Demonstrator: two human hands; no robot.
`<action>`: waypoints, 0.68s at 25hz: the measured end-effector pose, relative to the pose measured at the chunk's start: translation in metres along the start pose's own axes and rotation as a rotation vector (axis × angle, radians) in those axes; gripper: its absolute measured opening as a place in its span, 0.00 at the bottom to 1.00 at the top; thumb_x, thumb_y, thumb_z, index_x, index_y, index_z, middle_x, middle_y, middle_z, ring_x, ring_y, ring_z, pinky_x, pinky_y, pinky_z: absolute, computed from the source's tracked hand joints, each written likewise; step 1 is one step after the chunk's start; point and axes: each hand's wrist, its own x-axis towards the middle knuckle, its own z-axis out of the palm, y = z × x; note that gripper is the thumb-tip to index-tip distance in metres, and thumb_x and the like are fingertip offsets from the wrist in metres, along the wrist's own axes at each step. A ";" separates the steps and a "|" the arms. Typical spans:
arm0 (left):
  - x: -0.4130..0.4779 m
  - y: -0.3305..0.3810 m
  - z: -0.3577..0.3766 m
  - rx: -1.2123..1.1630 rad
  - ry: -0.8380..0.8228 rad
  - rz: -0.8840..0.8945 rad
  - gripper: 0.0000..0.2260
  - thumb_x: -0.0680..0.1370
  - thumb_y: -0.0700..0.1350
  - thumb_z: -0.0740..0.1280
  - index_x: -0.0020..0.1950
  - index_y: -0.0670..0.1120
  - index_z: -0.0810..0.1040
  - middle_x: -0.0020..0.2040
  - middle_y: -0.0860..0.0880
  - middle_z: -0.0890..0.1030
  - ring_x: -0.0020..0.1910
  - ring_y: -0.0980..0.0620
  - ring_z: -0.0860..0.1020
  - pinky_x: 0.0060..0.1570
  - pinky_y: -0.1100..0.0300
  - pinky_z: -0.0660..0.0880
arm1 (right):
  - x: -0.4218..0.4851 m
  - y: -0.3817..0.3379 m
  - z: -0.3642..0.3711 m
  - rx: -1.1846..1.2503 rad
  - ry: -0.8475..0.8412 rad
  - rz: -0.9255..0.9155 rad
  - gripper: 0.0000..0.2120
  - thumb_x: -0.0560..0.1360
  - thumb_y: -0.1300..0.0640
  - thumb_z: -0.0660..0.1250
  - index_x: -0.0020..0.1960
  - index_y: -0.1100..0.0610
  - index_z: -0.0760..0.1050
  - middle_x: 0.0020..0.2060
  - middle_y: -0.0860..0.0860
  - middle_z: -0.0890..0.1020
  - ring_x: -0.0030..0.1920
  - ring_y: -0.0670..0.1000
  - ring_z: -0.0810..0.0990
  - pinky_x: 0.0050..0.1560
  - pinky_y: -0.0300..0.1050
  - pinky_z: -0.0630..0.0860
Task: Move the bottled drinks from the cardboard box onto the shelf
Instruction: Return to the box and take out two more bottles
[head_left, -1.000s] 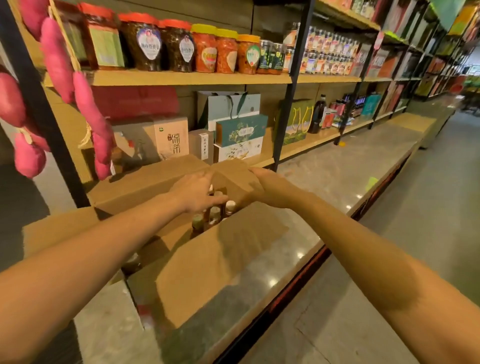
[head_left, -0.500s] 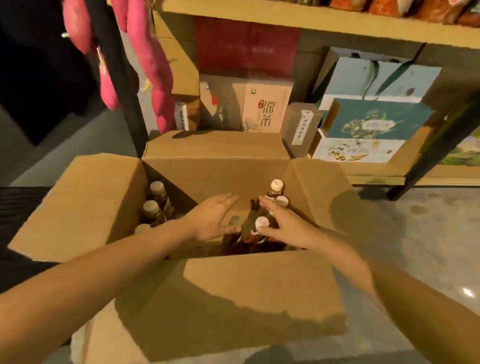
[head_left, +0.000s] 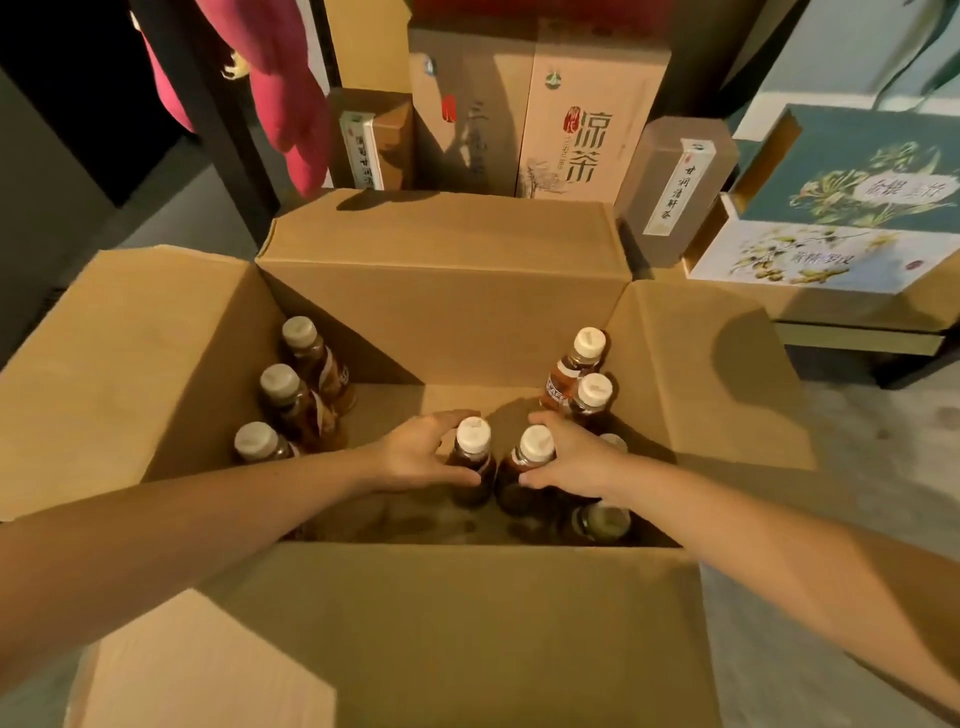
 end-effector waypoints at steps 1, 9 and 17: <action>0.005 -0.004 0.006 -0.059 -0.006 -0.019 0.31 0.72 0.47 0.73 0.71 0.45 0.66 0.66 0.52 0.72 0.65 0.54 0.70 0.63 0.64 0.65 | 0.002 0.002 0.004 0.013 0.028 0.009 0.33 0.73 0.61 0.70 0.74 0.54 0.59 0.71 0.52 0.66 0.71 0.53 0.65 0.67 0.42 0.64; 0.024 -0.035 0.030 -0.448 0.071 0.047 0.19 0.70 0.36 0.73 0.53 0.54 0.73 0.49 0.61 0.75 0.51 0.65 0.75 0.51 0.76 0.70 | 0.019 0.004 0.011 0.177 0.074 -0.045 0.21 0.70 0.61 0.72 0.62 0.56 0.72 0.57 0.50 0.78 0.58 0.47 0.75 0.60 0.38 0.69; 0.029 -0.046 0.032 -0.485 0.045 0.098 0.16 0.72 0.41 0.72 0.57 0.53 0.74 0.52 0.58 0.77 0.57 0.58 0.75 0.62 0.61 0.71 | 0.027 0.001 0.011 0.229 0.130 -0.099 0.18 0.72 0.60 0.71 0.60 0.58 0.73 0.47 0.41 0.76 0.48 0.37 0.73 0.45 0.24 0.70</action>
